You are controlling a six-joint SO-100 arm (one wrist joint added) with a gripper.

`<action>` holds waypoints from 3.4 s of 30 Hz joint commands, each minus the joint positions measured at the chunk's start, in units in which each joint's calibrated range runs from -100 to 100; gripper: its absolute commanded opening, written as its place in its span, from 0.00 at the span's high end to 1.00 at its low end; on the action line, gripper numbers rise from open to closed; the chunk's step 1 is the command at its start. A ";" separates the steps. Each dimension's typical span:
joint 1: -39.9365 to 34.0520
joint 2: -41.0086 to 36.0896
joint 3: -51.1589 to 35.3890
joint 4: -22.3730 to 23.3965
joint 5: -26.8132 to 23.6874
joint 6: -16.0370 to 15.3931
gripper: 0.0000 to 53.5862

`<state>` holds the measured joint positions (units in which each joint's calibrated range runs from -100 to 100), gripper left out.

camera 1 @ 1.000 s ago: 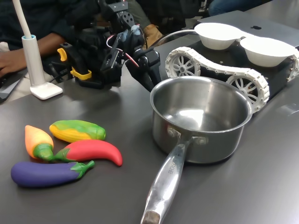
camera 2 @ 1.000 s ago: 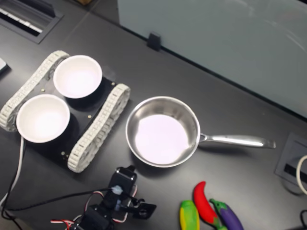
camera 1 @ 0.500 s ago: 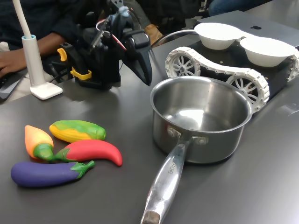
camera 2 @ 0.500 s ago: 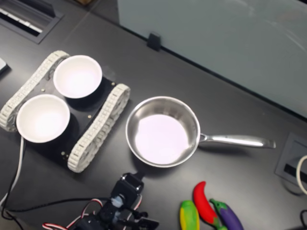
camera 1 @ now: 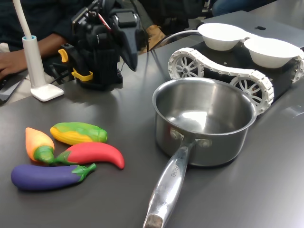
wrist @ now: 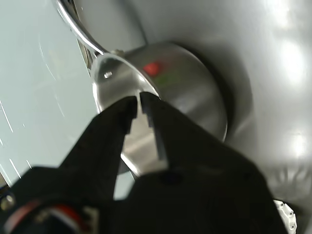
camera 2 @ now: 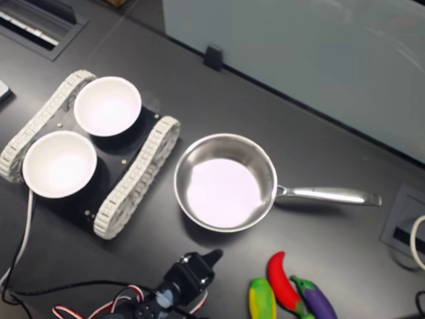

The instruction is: Pick up the brinjal and place them in the pan

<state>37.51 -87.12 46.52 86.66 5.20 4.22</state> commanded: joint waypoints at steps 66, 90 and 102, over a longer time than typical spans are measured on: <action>32.44 47.43 -22.48 -20.60 2.20 -2.80 0.64; 40.01 63.21 -31.57 -23.33 6.45 -2.80 0.38; 40.12 74.59 -39.02 -24.69 8.74 -2.80 0.34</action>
<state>77.45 -12.71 13.85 64.56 13.16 2.11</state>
